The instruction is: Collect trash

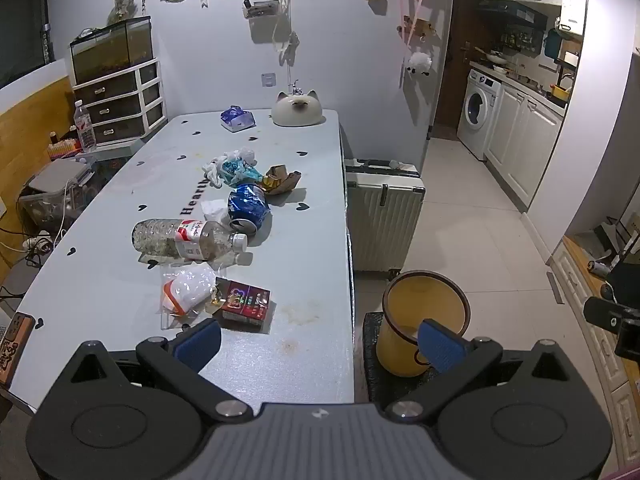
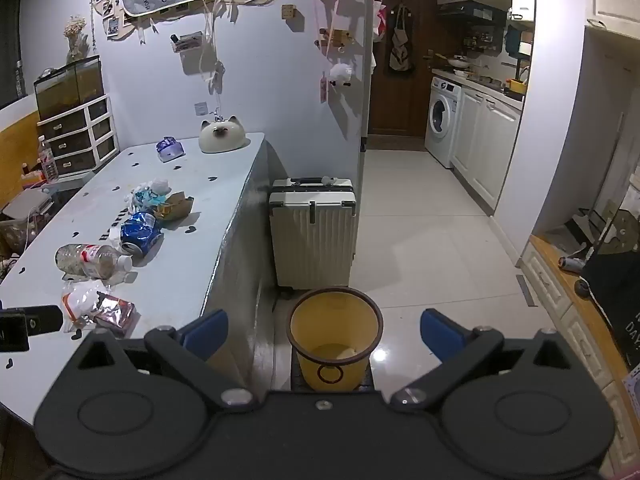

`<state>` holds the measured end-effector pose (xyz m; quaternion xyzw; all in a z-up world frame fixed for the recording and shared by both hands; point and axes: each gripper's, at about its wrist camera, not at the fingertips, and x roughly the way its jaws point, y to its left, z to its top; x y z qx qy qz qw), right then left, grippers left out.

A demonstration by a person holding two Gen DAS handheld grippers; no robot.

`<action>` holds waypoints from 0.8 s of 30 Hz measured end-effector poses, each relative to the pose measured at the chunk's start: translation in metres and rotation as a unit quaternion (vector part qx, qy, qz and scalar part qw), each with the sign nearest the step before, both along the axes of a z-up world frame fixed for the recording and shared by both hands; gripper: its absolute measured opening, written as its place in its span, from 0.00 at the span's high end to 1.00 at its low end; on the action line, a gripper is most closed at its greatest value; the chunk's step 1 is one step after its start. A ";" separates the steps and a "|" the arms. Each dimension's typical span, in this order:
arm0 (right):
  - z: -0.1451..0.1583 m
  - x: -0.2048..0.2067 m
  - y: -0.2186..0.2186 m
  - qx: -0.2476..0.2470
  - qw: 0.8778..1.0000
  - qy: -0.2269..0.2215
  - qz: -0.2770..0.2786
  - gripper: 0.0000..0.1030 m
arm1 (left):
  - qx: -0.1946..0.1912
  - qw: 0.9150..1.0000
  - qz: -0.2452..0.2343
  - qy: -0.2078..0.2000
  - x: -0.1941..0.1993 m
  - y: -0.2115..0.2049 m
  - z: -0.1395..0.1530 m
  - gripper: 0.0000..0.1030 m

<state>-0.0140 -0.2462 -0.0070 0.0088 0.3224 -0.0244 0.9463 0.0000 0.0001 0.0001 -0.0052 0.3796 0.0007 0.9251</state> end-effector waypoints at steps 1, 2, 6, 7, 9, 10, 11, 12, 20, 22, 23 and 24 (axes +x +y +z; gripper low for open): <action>0.000 0.000 0.000 0.000 1.000 0.000 0.000 0.00 | 0.000 1.000 0.000 0.000 0.000 0.000 0.000 0.00; 0.000 0.000 0.000 0.001 1.000 0.001 0.001 0.00 | -0.001 1.000 0.000 0.000 0.000 0.000 0.000 0.00; 0.000 -0.001 0.000 0.001 1.000 0.001 0.001 0.00 | 0.002 1.000 0.000 0.001 0.000 0.000 0.000 0.00; 0.000 -0.001 0.000 0.001 1.000 0.001 0.001 0.00 | 0.001 1.000 0.000 0.001 0.000 0.000 0.000 0.00; 0.001 -0.001 0.000 0.001 1.000 0.001 0.002 0.00 | 0.001 1.000 0.000 0.001 0.000 0.000 0.000 0.00; 0.001 -0.001 0.000 0.002 1.000 0.001 0.002 0.00 | 0.001 1.000 0.000 0.000 0.000 0.000 0.000 0.00; 0.001 -0.001 0.000 0.002 1.000 0.002 0.003 0.00 | 0.001 1.000 0.000 0.000 0.000 0.000 0.000 0.00; 0.001 -0.001 0.000 0.001 1.000 0.001 0.002 0.00 | 0.001 1.000 0.000 0.001 0.000 0.000 0.000 0.00; 0.001 -0.002 0.000 0.000 1.000 0.000 0.000 0.00 | 0.001 1.000 0.000 0.000 0.000 0.000 0.000 0.00; 0.001 -0.002 0.000 0.000 1.000 0.001 0.000 0.00 | 0.001 1.000 0.000 0.000 0.000 0.000 0.000 0.00; 0.001 -0.002 0.000 0.000 1.000 0.000 0.000 0.00 | 0.000 1.000 0.000 0.000 0.000 0.000 0.000 0.00; 0.001 -0.002 0.000 0.000 1.000 0.001 0.000 0.00 | 0.000 1.000 0.000 0.000 0.000 0.000 0.000 0.00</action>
